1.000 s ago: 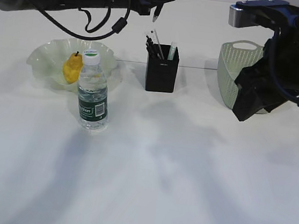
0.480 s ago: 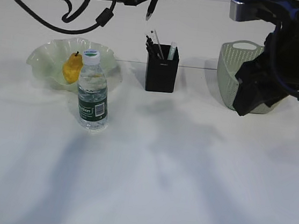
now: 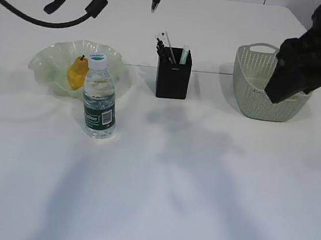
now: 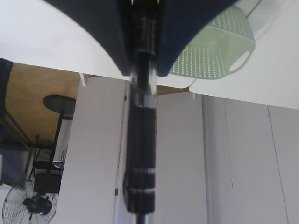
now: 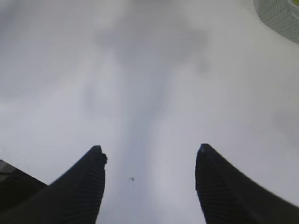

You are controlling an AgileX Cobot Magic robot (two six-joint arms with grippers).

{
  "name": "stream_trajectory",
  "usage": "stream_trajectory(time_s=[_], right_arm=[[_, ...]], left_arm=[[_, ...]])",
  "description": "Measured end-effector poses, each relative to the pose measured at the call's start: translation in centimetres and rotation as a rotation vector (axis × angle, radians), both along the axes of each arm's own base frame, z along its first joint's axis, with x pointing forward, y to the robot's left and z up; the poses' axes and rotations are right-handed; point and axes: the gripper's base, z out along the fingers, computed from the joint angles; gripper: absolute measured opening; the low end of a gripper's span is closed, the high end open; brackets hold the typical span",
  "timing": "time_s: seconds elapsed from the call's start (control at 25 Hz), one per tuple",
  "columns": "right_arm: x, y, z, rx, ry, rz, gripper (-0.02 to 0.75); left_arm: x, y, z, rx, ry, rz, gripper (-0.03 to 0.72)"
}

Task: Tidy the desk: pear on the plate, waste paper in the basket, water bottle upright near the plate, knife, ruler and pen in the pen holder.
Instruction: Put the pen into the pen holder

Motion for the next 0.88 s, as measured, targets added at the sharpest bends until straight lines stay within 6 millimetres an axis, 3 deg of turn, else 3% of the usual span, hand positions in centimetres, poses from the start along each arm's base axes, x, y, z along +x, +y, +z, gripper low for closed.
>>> stream_trajectory(time_s=[0.28, 0.56, 0.88], right_arm=[[-1.0, 0.7, 1.3, 0.129, -0.023, 0.005, 0.454], [-1.9, 1.6, 3.2, 0.285, -0.096, 0.047, 0.454], [-3.2, 1.4, 6.1, 0.391, -0.268, 0.033, 0.454]], left_arm=[[-2.3, 0.4, 0.0, -0.037, 0.063, 0.006, 0.064], [-5.1, -1.3, 0.7, -0.034, 0.069, -0.048, 0.064], [-6.3, -1.7, -1.2, -0.061, 0.158, -0.072, 0.064]])
